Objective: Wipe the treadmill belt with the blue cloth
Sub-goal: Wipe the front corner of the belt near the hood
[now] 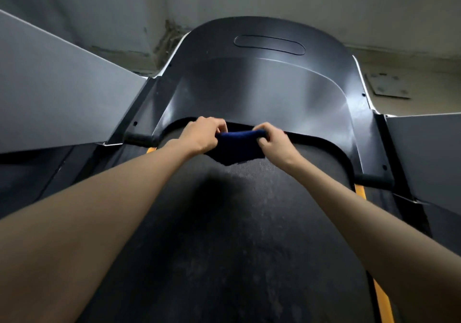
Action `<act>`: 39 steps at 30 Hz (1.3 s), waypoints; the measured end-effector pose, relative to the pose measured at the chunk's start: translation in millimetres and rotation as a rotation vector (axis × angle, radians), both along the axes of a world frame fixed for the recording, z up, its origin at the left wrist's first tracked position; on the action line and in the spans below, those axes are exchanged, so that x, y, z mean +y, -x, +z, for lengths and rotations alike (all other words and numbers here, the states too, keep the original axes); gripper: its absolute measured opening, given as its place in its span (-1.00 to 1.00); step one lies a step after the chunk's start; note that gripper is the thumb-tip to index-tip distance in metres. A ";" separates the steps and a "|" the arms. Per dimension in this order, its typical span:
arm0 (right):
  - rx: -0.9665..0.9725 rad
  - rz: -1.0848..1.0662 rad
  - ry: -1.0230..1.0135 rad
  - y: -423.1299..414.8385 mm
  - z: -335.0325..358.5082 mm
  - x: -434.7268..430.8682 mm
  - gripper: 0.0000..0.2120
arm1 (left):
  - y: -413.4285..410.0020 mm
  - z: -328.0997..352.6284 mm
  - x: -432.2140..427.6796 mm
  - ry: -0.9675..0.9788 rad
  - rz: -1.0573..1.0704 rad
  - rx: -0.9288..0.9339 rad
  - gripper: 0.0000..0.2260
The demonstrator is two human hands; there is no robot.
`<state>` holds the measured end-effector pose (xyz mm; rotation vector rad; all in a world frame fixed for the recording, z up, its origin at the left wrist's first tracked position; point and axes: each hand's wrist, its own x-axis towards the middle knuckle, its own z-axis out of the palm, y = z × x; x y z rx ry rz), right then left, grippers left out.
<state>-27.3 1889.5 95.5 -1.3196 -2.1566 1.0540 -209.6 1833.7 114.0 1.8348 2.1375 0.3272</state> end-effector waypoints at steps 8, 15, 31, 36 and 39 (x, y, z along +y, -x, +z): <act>-0.329 0.061 0.453 -7.7 -87.0 -32.5 -0.75 | 11.2 -72.3 -16.8 0.137 -0.317 0.269 -0.74; -0.454 0.723 -0.639 26.8 -119.8 -34.6 -0.49 | 39.7 -96.8 -13.7 -0.059 0.065 0.199 -0.69; -0.257 -0.278 -0.276 81.9 -165.0 22.1 -0.49 | 140.7 -105.5 -57.5 0.287 0.293 0.126 -0.40; -0.437 -0.303 -0.276 81.1 -173.7 19.1 -0.51 | 156.4 -107.9 -65.1 0.291 0.212 0.070 -0.30; -0.306 -0.281 -0.232 140.3 -173.3 5.3 -0.57 | 155.2 -109.7 -67.7 0.252 0.224 0.026 -0.31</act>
